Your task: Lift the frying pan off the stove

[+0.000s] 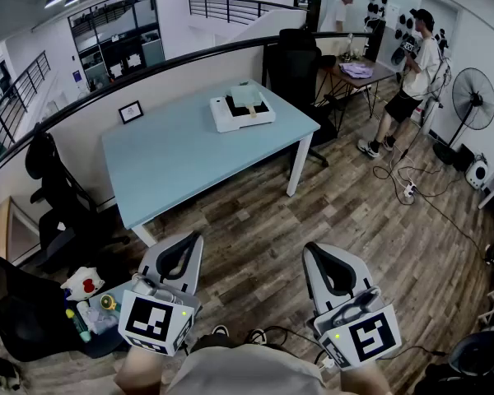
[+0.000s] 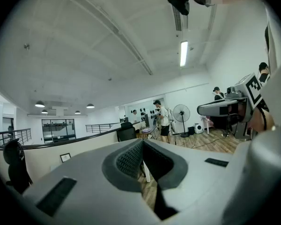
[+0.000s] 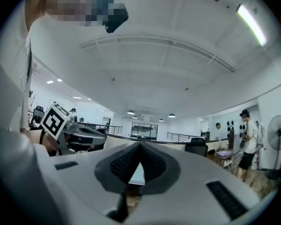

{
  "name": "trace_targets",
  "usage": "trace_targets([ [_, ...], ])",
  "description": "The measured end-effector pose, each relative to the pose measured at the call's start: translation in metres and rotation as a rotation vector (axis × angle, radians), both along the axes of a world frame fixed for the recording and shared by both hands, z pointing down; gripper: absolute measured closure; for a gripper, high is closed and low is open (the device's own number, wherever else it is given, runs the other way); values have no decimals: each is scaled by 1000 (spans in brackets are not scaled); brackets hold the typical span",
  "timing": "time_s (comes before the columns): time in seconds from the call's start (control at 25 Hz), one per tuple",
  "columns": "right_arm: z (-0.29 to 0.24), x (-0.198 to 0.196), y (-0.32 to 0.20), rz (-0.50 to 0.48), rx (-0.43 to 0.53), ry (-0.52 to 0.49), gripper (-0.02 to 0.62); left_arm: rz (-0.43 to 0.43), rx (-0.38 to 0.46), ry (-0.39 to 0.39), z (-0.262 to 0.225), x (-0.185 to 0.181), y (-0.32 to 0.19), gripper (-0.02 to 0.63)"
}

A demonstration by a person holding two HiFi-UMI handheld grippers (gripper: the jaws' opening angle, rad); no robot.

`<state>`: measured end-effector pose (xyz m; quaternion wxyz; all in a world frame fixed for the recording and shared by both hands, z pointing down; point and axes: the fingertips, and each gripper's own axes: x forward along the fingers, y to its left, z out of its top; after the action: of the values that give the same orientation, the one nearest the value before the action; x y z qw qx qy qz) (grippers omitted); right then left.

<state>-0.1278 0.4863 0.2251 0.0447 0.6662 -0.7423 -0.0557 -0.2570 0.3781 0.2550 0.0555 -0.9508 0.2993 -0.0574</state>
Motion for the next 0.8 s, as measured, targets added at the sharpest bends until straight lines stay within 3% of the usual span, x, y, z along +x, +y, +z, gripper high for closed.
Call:
trace_targets([
  [0.72,23,38,3,-23,-53,-127,589,-11,-6,-26,12,29,4,603],
  [0.76,24,38,2,-25,-54,-133,550,-12,-5,-28,11,29,4,603],
  [0.8,24,38,0,-29,-52,-136,440,-14,-3,-27,10,30,2,603],
])
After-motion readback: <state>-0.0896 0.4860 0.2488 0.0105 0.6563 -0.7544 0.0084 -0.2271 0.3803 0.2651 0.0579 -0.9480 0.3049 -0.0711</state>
